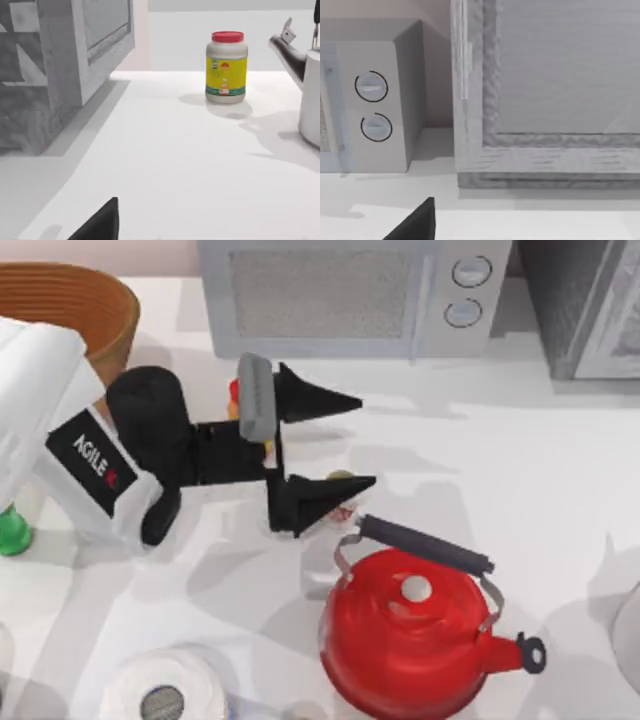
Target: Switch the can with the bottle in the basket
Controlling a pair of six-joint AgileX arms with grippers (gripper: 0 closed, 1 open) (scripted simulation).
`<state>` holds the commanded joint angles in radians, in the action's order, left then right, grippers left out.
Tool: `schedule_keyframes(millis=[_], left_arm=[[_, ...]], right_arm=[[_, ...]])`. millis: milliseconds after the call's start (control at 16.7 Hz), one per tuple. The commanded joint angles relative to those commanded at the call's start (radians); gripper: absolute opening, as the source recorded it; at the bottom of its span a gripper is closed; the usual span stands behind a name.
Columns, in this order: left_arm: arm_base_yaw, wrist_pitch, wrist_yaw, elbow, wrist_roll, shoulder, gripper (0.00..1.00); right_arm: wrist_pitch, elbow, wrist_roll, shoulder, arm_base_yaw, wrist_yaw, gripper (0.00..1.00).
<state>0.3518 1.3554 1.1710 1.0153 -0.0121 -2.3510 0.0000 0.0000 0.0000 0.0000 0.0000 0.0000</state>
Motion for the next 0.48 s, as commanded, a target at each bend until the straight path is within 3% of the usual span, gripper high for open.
schedule_keyframes(millis=[240, 480], left_arm=[[-0.032, -0.119, -0.191, -0.064, 0.006, 0.300, 1.00], [-0.059, -0.247, -0.395, -0.169, 0.003, 0.734, 1.00]], right_arm=[[0.000, 0.000, 0.000, 0.000, 0.000, 0.000, 1.00], [0.000, 0.000, 0.000, 0.000, 0.000, 0.000, 1.00]])
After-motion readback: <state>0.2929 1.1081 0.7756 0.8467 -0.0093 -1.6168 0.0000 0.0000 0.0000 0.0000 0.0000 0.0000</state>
